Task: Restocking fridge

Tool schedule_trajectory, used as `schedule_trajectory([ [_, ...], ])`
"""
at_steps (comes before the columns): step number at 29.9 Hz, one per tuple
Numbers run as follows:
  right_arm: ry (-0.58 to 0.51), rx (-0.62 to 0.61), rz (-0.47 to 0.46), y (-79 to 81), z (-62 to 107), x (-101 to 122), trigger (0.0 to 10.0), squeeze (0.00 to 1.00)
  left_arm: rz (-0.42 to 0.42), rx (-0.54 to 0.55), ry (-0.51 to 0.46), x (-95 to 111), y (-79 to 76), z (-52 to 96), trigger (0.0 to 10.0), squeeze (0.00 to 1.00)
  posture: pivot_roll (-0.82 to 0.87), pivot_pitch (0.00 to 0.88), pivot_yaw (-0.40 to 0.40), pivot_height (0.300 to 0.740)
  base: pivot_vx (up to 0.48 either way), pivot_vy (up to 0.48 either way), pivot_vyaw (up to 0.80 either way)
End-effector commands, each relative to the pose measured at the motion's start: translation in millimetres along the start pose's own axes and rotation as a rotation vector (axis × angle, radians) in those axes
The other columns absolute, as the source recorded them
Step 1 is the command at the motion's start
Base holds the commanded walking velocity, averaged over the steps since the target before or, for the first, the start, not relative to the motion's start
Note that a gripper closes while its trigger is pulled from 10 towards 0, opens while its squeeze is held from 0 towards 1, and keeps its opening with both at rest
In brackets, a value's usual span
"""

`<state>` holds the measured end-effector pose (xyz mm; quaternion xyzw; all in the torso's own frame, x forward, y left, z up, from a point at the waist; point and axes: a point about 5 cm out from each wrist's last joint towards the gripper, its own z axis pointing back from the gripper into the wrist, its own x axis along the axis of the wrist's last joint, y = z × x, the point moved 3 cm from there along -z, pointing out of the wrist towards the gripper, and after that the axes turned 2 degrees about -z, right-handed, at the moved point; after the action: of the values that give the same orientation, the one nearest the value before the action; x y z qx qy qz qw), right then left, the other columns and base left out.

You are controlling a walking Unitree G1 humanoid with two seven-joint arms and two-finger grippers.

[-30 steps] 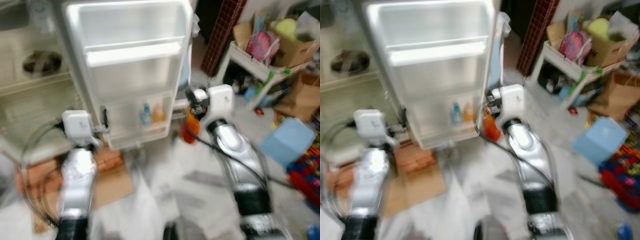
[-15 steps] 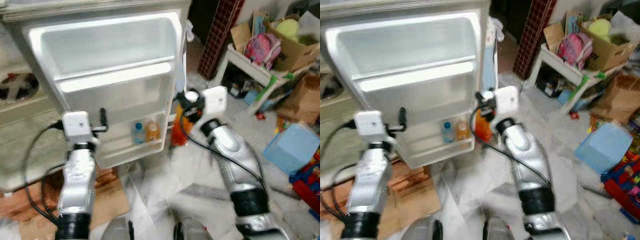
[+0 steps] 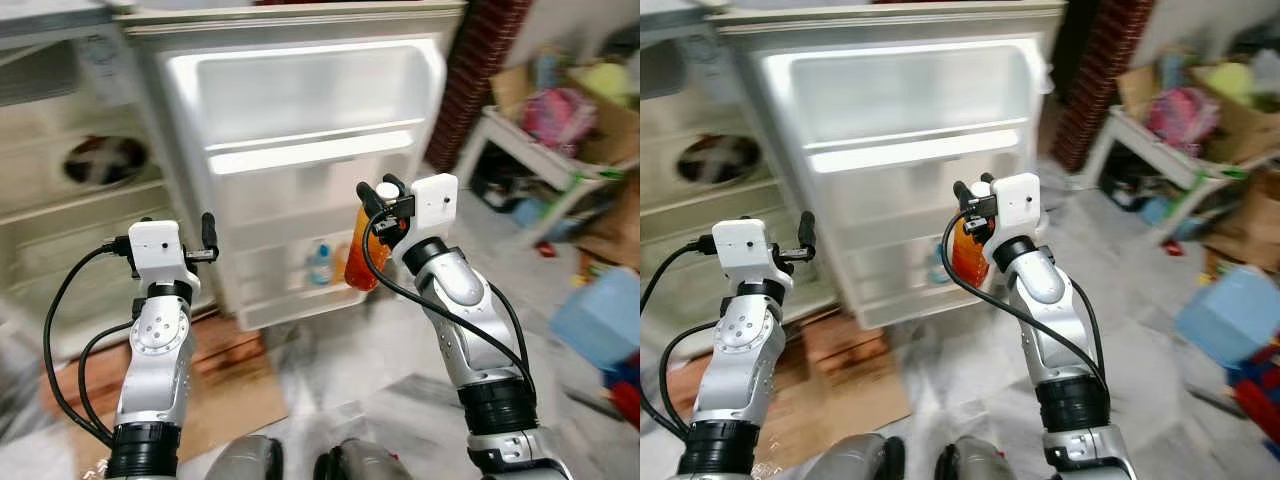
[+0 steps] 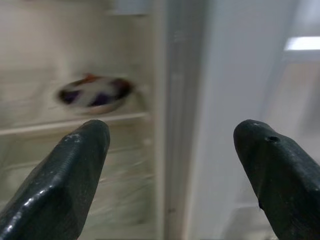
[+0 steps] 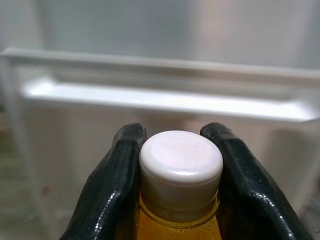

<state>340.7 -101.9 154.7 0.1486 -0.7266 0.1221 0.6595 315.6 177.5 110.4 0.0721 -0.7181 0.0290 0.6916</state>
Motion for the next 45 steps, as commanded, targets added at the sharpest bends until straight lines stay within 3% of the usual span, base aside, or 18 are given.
schedule_trajectory([
  [1, -0.056, 0.005, 0.007, -0.1, -1.7, 14.6, 10.0, 0.0, -0.017, 0.003, -0.007, 1.6, 0.8, 0.1, 10.0, 0.0, 0.03, 0.085, -0.061, 0.74, 0.0, 0.0, 0.0],
  [13, -0.065, 0.008, -0.019, -0.5, -1.7, 15.6, 10.0, 0.0, -0.038, 0.006, 0.003, -2.2, 7.7, 4.8, 10.0, 0.0, 0.03, 0.083, -0.063, 0.74, 0.0, 0.0, 0.0],
  [20, -0.072, 0.034, -0.033, 4.4, -1.4, 14.4, 10.0, 0.0, -0.077, 0.02, 0.032, -11.0, 22.5, 12.3, 10.0, 0.0, 0.04, 0.086, -0.065, 0.731, 0.0, 0.0, 0.0],
  [30, -0.08, 0.047, -0.034, 5.3, -1.2, 16.2, 10.0, 0.0, -0.064, 0.02, 0.025, -9.0, 14.5, 11.2, 10.0, 0.0, 0.03, 0.086, -0.064, 0.683, 0.0, 0.0, 0.0],
  [45, -0.105, 0.063, -0.052, 6.5, -1.2, 20.5, 10.0, 0.0, -0.078, 0.03, 0.005, -5.1, 17.8, 7.8, 10.0, 0.0, 0.03, 0.085, -0.06, 0.693, 0.0, 0.0, 0.0],
])
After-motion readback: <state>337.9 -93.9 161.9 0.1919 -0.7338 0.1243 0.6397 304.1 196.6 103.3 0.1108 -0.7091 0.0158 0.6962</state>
